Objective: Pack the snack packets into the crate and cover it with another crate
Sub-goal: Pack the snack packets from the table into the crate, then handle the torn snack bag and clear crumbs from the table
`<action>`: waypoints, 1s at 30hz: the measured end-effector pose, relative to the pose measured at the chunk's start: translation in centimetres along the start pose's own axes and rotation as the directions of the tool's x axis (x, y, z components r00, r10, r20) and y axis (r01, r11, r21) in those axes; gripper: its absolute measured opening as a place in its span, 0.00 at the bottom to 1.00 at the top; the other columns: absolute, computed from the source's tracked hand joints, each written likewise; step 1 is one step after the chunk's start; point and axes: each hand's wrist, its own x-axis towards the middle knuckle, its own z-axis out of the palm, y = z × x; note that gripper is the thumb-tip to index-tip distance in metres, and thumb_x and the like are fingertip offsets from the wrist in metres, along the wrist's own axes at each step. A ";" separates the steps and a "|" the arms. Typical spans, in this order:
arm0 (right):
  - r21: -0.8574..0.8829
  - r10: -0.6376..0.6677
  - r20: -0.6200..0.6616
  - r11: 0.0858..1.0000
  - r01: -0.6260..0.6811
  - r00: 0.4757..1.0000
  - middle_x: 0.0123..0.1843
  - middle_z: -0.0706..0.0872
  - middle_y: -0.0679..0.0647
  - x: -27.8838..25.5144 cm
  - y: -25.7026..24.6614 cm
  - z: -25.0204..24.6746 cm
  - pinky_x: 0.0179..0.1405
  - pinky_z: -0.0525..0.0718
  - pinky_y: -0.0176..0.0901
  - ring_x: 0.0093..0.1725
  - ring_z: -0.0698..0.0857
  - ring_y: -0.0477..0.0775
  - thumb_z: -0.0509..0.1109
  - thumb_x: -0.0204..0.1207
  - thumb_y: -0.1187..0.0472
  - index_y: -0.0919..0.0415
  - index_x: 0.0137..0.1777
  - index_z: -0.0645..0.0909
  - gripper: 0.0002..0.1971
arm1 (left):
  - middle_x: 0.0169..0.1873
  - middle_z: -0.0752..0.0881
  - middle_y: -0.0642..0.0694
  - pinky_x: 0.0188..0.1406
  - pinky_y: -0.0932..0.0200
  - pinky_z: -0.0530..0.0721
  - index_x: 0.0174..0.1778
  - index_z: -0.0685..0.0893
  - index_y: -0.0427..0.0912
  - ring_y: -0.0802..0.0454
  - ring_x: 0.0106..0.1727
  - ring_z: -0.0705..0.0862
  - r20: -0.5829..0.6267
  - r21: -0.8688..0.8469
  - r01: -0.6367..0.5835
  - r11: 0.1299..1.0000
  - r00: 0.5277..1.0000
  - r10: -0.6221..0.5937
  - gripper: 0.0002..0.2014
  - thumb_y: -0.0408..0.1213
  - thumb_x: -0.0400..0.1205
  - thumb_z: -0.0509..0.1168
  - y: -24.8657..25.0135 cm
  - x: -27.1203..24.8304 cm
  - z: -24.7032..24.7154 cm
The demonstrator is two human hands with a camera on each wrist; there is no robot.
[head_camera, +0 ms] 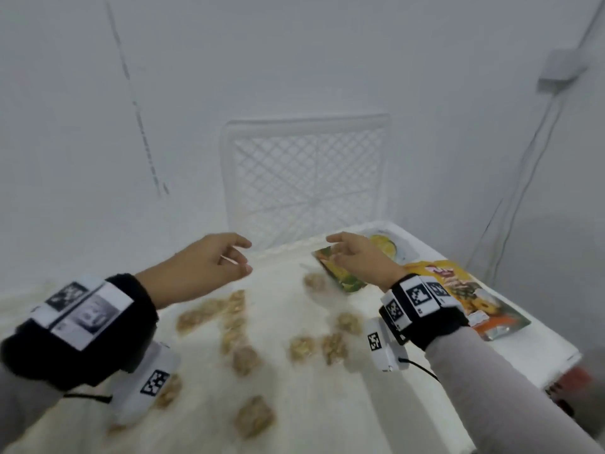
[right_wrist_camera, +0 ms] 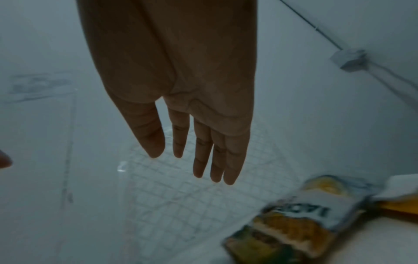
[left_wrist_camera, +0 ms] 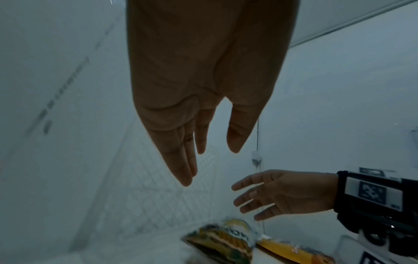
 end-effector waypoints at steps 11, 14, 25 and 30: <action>0.017 0.265 -0.271 0.963 -0.270 0.926 0.75 0.72 0.63 5.4 13.2 -9.6 0.70 0.72 0.51 0.74 0.71 0.61 0.64 0.76 0.68 0.64 0.76 0.67 0.27 | 0.49 0.80 0.37 0.39 0.63 0.76 0.56 0.79 0.29 0.49 0.45 0.78 0.092 -0.561 0.343 0.753 0.930 -0.355 0.09 0.23 0.80 0.62 3.0 12.0 16.4; 0.023 0.311 -0.243 0.949 -0.315 0.919 0.78 0.68 0.63 6.9 14.2 -10.6 0.71 0.69 0.49 0.77 0.68 0.60 0.64 0.76 0.68 0.65 0.79 0.62 0.30 | 0.62 0.78 0.36 0.46 0.58 0.74 0.64 0.75 0.30 0.46 0.52 0.79 0.132 -0.574 0.382 0.724 0.916 -0.379 0.15 0.26 0.81 0.62 3.8 14.6 19.0; -0.028 0.376 -0.197 0.921 -0.388 0.906 0.38 0.77 0.64 9.4 15.7 -11.6 0.38 0.73 0.45 0.43 0.78 0.61 0.67 0.72 0.68 0.70 0.40 0.79 0.03 | 0.50 0.81 0.39 0.33 0.59 0.73 0.55 0.76 0.35 0.47 0.41 0.79 0.075 -0.680 0.410 0.608 0.863 -0.499 0.10 0.26 0.79 0.62 4.4 16.8 21.1; 0.168 0.258 -0.256 0.961 -0.220 0.932 0.38 0.88 0.60 8.1 15.3 -12.2 0.45 0.80 0.48 0.40 0.82 0.55 0.72 0.71 0.65 0.72 0.43 0.88 0.09 | 0.27 0.83 0.43 0.21 0.63 0.69 0.42 0.81 0.32 0.51 0.27 0.77 0.057 -0.802 0.334 0.495 0.868 -0.494 0.07 0.25 0.83 0.59 4.0 14.8 19.8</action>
